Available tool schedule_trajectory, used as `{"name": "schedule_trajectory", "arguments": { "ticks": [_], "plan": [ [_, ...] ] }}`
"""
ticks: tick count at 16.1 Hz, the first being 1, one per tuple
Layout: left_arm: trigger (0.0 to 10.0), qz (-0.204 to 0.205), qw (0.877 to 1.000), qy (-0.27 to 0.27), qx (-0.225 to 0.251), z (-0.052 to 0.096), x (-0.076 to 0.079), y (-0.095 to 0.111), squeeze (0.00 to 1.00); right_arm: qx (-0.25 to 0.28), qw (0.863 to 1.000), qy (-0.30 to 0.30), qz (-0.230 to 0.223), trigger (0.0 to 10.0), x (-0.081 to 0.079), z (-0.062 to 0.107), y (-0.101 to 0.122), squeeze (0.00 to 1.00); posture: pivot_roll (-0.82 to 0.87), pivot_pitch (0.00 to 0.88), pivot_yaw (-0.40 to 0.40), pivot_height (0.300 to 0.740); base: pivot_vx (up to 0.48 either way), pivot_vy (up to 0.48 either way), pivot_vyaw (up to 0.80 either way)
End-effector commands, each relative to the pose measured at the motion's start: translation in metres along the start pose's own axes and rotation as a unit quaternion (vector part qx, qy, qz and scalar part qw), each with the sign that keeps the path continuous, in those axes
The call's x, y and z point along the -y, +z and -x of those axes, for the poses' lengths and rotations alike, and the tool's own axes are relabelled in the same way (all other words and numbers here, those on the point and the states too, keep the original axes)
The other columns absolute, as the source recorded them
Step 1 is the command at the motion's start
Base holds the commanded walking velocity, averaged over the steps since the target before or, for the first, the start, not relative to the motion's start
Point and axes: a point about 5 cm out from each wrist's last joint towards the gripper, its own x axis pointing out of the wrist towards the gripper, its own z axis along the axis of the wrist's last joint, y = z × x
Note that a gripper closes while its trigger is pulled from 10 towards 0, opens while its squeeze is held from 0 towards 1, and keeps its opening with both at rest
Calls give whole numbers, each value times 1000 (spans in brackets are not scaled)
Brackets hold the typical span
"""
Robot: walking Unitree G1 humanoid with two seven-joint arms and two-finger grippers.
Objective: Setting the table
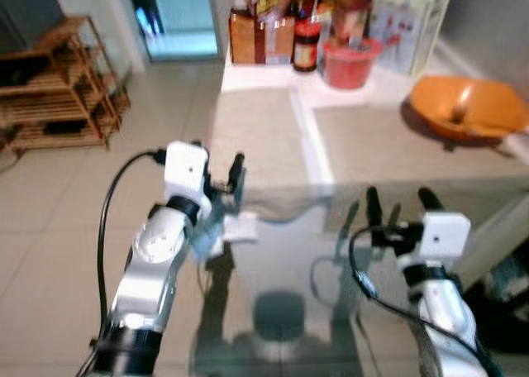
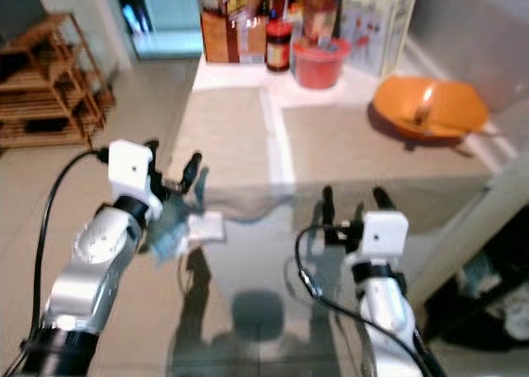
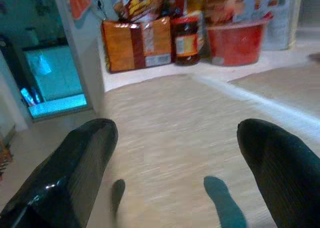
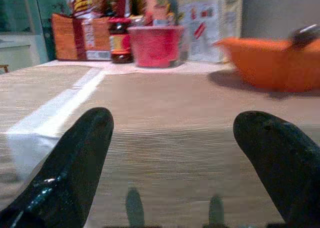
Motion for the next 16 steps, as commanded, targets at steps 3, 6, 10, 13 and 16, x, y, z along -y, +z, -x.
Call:
{"name": "schedule_trajectory", "arguments": {
  "ticks": [3, 6, 10, 13, 16],
  "plan": [
    [10000, -8, 1000, 4, 0, -1, -3, 2, 0, -2, 1000, -1, -1, 10000, -1, 0, 0, 0, -88, 0, 47, 740, 0, -431, 0],
    [10000, -10, 1000, 5, -1, -2, -4, 2, 0, -2, 1000, 0, 0, 10000, -1, 0, 0, 0, -89, 0, 47, 740, 185, -401, 0],
    [10000, -16, 1000, 6, -5, -3, -6, 1, 0, -3, 1000, -1, 0, 10000, -1, 0, -1, 0, -89, 0, 52, 740, 343, -332, 0],
    [10000, -16, 1000, 14, -12, -5, -9, -1, 0, -5, 1000, 0, 0, 10000, -2, 0, -1, 0, -89, 0, 52, 740, 399, -188, 0],
    [10000, -17, 1000, 20, -12, -6, -11, -1, 0, -8, 1000, 2, 1, 10000, -2, 1, -2, 0, -87, 0, 51, 740, 439, 0, 0]
  ]
}}
